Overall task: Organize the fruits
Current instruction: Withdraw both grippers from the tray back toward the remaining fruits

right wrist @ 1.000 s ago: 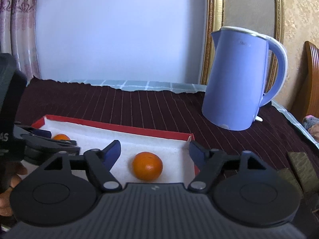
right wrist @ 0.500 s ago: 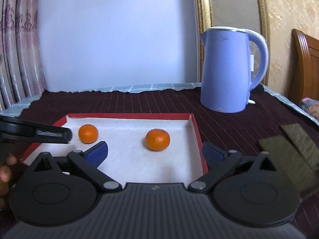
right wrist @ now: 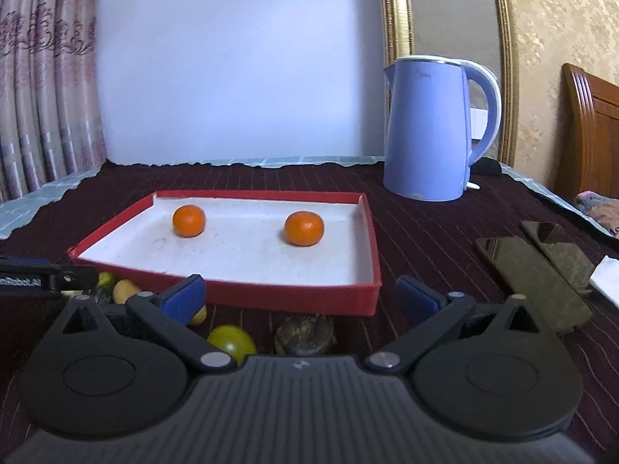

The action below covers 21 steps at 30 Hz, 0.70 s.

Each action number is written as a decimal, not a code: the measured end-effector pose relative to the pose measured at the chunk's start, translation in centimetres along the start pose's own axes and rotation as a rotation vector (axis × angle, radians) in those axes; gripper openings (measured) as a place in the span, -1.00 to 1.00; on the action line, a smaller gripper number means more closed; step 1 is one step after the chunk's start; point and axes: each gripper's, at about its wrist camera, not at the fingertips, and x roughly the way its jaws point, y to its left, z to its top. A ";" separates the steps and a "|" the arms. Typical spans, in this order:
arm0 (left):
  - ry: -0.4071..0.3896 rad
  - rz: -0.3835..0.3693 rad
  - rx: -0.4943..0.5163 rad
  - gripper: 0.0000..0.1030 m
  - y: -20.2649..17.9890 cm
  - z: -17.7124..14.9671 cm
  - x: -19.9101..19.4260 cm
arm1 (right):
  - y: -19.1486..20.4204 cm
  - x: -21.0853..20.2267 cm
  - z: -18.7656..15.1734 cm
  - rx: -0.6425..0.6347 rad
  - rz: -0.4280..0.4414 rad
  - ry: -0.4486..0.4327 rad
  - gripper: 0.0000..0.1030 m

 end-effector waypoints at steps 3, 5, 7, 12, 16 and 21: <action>-0.005 0.008 0.018 0.33 -0.1 -0.5 -0.2 | 0.4 -0.1 -0.5 -0.009 0.007 0.008 1.00; -0.014 0.011 0.021 0.33 -0.1 -0.8 -0.4 | 0.6 -0.2 -0.9 -0.006 0.021 0.009 1.00; -0.015 0.005 0.018 0.33 0.0 -1.2 -0.5 | 0.8 -0.2 -1.1 -0.012 0.025 0.010 1.00; 0.000 -0.003 0.022 0.33 0.1 -2.0 -0.2 | 1.1 -0.4 -1.8 -0.045 0.006 0.022 1.00; -0.003 0.000 0.032 0.33 0.0 -2.6 0.0 | 1.1 -0.6 -2.4 -0.077 -0.017 0.014 1.00; 0.024 -0.032 -0.016 0.33 0.8 -2.8 0.6 | 0.0 -0.4 -2.8 -0.007 0.012 0.021 1.00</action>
